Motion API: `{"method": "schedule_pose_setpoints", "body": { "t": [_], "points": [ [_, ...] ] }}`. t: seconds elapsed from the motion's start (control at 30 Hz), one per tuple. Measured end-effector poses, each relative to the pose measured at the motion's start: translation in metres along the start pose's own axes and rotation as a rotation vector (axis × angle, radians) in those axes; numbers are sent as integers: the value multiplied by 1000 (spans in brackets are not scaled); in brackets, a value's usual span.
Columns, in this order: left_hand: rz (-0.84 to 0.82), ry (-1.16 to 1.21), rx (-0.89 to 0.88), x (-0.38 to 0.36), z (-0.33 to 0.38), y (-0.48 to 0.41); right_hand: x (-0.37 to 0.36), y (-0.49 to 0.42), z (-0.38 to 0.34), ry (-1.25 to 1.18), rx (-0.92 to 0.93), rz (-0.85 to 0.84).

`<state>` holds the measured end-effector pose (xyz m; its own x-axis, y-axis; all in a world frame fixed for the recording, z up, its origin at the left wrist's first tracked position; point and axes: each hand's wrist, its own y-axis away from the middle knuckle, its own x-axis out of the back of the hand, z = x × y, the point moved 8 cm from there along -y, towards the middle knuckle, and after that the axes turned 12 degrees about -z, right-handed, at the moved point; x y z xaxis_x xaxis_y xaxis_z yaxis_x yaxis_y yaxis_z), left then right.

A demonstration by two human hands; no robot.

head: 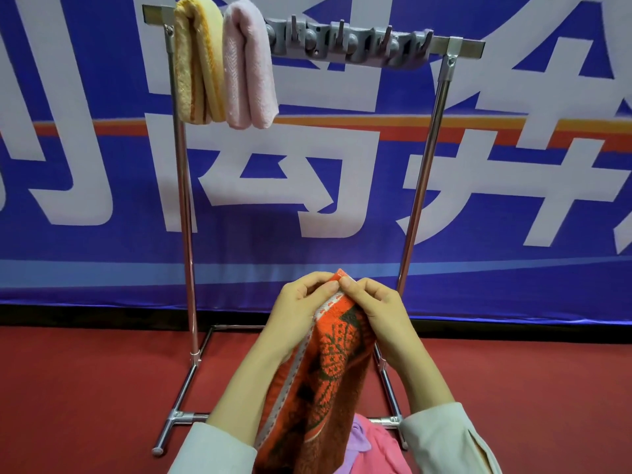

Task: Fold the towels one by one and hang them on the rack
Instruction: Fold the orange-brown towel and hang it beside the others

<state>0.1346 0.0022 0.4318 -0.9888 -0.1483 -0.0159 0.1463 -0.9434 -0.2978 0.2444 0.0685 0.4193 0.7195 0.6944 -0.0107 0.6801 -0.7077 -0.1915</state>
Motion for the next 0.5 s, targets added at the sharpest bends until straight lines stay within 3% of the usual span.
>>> {"method": "schedule_pose_setpoints", "body": {
  "t": [0.17,0.27,0.4,0.5],
  "points": [
    [101,-35,-46,29,10,3,-3,-1,2,187,-23,-170],
    [251,-78,-93,57,16,7,3,1,23,423,-168,-278],
    [438,-54,-142,90,19,17,30,5,50,732,-418,-300],
    [483,-49,-135,104,16,21,49,9,56,925,-490,-281]
  ]
}}
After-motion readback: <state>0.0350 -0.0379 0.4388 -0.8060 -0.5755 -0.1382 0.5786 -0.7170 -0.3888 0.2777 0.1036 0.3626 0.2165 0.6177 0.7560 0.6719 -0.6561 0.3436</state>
